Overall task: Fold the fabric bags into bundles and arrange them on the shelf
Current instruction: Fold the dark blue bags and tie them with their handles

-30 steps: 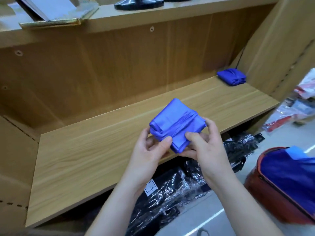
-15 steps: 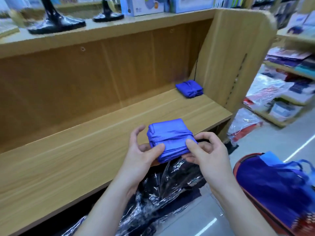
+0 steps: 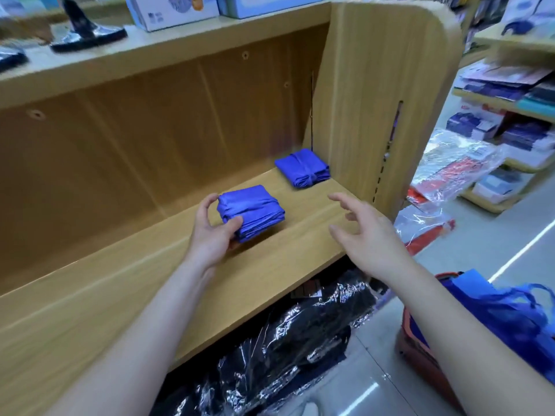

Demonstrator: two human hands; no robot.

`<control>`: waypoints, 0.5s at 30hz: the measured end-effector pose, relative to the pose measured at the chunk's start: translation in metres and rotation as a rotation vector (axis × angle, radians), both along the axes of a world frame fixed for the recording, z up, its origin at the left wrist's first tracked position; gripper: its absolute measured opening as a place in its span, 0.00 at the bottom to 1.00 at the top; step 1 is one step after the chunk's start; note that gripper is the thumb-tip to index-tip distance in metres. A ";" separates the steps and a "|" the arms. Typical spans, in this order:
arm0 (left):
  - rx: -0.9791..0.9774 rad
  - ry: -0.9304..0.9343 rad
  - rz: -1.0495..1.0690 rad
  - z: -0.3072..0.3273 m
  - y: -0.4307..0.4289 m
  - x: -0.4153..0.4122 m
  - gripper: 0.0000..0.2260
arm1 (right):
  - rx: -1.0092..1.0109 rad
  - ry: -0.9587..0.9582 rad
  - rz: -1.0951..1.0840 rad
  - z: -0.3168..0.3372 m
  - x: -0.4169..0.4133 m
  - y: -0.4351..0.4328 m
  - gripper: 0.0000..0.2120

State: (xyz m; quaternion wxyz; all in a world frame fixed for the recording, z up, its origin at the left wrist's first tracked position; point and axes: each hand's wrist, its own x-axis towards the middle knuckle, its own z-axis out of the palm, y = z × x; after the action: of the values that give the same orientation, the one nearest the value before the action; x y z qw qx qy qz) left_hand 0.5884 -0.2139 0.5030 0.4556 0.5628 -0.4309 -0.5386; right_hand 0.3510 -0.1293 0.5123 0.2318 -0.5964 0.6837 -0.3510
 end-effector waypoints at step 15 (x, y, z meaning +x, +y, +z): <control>-0.095 -0.903 -0.121 -0.032 -0.085 -0.028 0.28 | 0.144 0.462 -0.014 -0.047 0.006 -0.170 0.25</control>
State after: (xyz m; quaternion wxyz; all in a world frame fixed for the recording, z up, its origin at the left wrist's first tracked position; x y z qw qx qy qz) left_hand 0.5608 -0.2992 0.4714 0.2151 0.6934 -0.6426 -0.2449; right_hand 0.3569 -0.2990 0.4648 0.1088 -0.6380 0.7460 -0.1569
